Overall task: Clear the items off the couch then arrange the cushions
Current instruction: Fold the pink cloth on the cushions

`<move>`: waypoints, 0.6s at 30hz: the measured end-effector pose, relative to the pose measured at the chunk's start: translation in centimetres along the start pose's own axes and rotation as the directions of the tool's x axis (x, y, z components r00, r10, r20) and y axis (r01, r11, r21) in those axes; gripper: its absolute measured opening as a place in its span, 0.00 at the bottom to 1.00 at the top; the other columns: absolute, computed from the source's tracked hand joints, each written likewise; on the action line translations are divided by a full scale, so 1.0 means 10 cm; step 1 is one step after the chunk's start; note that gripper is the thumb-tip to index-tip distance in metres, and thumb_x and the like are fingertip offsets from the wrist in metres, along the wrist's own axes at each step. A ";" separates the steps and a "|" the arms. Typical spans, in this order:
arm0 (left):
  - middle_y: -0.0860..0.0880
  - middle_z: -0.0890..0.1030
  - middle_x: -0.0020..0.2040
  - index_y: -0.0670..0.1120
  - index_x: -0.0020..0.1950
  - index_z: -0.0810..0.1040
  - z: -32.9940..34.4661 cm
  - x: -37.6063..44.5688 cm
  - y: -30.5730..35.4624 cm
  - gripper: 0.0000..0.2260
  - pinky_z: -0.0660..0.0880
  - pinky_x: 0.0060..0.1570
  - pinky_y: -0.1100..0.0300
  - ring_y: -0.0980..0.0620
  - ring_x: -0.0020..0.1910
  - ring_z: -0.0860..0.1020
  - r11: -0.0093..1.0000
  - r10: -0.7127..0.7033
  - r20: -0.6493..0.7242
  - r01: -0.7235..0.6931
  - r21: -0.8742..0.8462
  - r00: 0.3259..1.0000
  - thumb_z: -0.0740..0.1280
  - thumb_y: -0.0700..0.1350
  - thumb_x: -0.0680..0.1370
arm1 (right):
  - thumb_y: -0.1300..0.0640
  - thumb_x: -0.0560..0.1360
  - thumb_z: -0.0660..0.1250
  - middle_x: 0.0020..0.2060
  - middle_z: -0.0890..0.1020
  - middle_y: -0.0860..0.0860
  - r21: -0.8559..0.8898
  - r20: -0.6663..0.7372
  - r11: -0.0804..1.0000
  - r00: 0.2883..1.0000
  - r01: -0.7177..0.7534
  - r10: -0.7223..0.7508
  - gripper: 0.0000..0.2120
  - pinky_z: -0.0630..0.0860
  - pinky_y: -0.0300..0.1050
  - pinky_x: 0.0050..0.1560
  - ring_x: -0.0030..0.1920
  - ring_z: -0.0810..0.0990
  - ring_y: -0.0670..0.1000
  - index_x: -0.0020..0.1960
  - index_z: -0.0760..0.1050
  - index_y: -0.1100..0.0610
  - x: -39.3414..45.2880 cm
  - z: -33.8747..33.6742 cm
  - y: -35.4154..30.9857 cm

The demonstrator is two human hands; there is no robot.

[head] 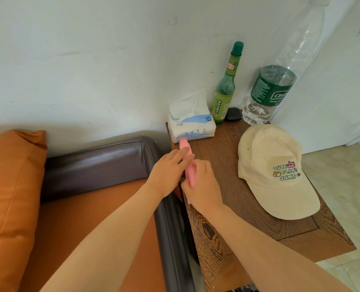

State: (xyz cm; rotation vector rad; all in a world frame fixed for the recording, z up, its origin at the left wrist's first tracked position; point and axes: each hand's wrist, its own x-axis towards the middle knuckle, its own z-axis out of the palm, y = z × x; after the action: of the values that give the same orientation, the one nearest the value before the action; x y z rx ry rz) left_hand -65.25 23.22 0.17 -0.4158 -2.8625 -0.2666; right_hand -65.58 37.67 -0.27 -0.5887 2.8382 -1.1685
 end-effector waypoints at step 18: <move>0.42 0.79 0.62 0.43 0.64 0.78 -0.15 -0.08 0.06 0.25 0.75 0.58 0.47 0.42 0.58 0.80 0.997 -0.012 0.078 0.005 0.082 0.997 0.78 0.41 0.68 | 0.56 0.74 0.67 0.54 0.74 0.55 -0.219 0.042 0.968 0.992 0.124 -0.118 0.15 0.76 0.49 0.43 0.48 0.75 0.54 0.58 0.71 0.60 -0.04 -0.16 -0.07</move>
State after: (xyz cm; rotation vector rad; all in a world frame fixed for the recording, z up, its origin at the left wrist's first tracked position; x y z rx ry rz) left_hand -64.02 23.24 1.44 -0.4074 -2.9406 -0.1369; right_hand -65.19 38.40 1.30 -0.7918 2.9672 -0.8523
